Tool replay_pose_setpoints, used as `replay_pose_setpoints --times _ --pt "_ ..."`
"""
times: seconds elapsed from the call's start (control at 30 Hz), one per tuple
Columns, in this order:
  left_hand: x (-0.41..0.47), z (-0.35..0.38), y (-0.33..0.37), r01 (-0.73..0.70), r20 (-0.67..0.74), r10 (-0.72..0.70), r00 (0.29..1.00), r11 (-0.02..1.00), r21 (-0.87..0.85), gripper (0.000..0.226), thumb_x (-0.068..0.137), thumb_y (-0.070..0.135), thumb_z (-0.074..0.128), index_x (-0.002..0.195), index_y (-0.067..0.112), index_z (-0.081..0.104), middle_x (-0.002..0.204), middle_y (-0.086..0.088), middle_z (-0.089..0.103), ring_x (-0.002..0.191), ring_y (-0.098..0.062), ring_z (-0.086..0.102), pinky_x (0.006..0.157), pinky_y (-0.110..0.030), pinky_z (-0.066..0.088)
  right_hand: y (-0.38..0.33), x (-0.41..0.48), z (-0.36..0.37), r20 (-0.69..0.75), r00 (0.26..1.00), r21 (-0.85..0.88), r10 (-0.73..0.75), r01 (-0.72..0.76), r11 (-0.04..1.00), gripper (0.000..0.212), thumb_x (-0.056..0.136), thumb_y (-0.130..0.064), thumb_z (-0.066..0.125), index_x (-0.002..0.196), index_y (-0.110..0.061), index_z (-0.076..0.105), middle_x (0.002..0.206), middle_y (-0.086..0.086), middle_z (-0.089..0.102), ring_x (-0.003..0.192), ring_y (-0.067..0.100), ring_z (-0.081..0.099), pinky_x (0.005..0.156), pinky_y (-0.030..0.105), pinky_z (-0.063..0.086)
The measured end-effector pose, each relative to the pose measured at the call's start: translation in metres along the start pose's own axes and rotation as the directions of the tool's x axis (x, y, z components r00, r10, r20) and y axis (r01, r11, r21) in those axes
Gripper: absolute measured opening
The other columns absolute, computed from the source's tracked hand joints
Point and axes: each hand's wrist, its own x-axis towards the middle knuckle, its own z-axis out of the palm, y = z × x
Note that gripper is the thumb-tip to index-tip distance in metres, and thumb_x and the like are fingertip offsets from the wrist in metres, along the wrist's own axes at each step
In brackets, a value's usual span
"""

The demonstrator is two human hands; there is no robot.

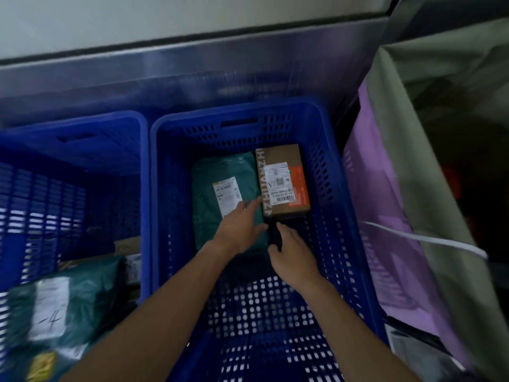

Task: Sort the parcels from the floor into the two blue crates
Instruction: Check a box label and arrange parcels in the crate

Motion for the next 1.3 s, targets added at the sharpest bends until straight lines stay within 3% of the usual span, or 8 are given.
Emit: replay_pose_setpoints --times 0.23,0.73,0.8,0.9,1.0,1.07,1.17,1.3 --pt "-0.121 -0.061 0.031 -0.037 0.019 0.037 0.999 0.999 -0.014 0.069 0.101 0.039 0.052 0.159 0.028 0.016 0.158 -0.006 0.031 0.135 -0.028 0.045 0.106 -0.038 0.041 -0.058 -0.082 -0.024 0.010 0.996 -0.084 -0.086 0.086 0.993 0.052 0.103 -0.030 0.048 0.151 -0.014 0.037 0.146 0.010 0.045 0.130 0.029 0.049 0.101 0.040 0.045" --pt "-0.362 -0.165 -0.034 0.160 -0.209 -0.241 0.948 0.926 -0.341 0.057 0.104 0.035 0.050 0.156 0.024 0.029 0.148 -0.005 0.050 0.122 -0.028 0.057 0.099 -0.041 0.045 -0.209 -0.218 0.045 0.260 0.927 -0.264 -0.270 0.337 0.904 0.040 0.107 -0.034 0.043 0.139 -0.013 0.054 0.136 0.007 0.056 0.111 0.023 0.059 0.087 0.035 0.048" --pt "-0.394 -0.172 -0.056 0.159 -0.262 -0.261 0.929 0.922 -0.353 0.055 0.103 0.035 0.050 0.154 0.024 0.033 0.146 -0.004 0.052 0.122 -0.027 0.057 0.100 -0.040 0.045 -0.238 -0.237 0.071 0.274 0.904 -0.268 -0.327 0.399 0.877 0.035 0.106 -0.033 0.043 0.125 -0.010 0.062 0.124 0.010 0.063 0.103 0.027 0.062 0.083 0.042 0.051" --pt "-0.445 -0.179 -0.097 0.161 -0.334 -0.303 0.892 0.906 -0.390 0.052 0.101 0.035 0.054 0.150 0.022 0.041 0.138 -0.005 0.059 0.120 -0.025 0.059 0.100 -0.037 0.045 -0.282 -0.270 0.113 0.271 0.889 -0.320 -0.369 0.445 0.836 0.034 0.103 -0.027 0.043 0.083 -0.006 0.062 0.082 0.014 0.065 0.071 0.030 0.059 0.069 0.045 0.047" --pt "-0.502 -0.181 -0.139 0.181 -0.380 -0.368 0.849 0.877 -0.445 0.048 0.100 0.033 0.057 0.145 0.019 0.048 0.133 -0.005 0.063 0.117 -0.023 0.061 0.099 -0.032 0.044 -0.321 -0.302 0.159 0.258 0.870 -0.389 -0.420 0.491 0.779 0.033 0.100 -0.024 0.044 0.070 -0.012 0.050 0.071 0.009 0.057 0.071 0.029 0.056 0.067 0.038 0.042" --pt "-0.541 -0.183 -0.169 0.212 -0.384 -0.412 0.826 0.859 -0.465 0.046 0.099 0.033 0.057 0.143 0.020 0.050 0.132 -0.004 0.064 0.120 -0.023 0.059 0.099 -0.032 0.043 -0.344 -0.321 0.188 0.260 0.860 -0.410 -0.440 0.510 0.756 0.027 0.100 -0.024 0.043 0.081 -0.011 0.058 0.077 0.006 0.057 0.078 0.029 0.056 0.066 0.032 0.034" --pt "-0.595 -0.187 -0.214 0.247 -0.392 -0.477 0.787 0.825 -0.508 0.042 0.098 0.032 0.057 0.138 0.020 0.056 0.129 -0.002 0.064 0.117 -0.024 0.060 0.099 -0.033 0.046 -0.371 -0.341 0.227 0.291 0.831 -0.436 -0.474 0.556 0.707 0.033 0.102 -0.030 0.044 0.121 -0.010 0.063 0.117 0.010 0.060 0.107 0.029 0.058 0.077 0.031 0.037" --pt "-0.656 -0.188 -0.264 0.262 -0.420 -0.537 0.732 0.790 -0.555 0.035 0.095 0.031 0.054 0.126 0.019 0.065 0.123 0.000 0.068 0.106 -0.023 0.067 0.094 -0.040 0.053 -0.406 -0.368 0.267 0.328 0.805 -0.406 -0.494 0.592 0.696 0.030 0.102 -0.030 0.046 0.114 -0.009 0.064 0.107 0.004 0.060 0.099 0.024 0.058 0.078 0.033 0.040"
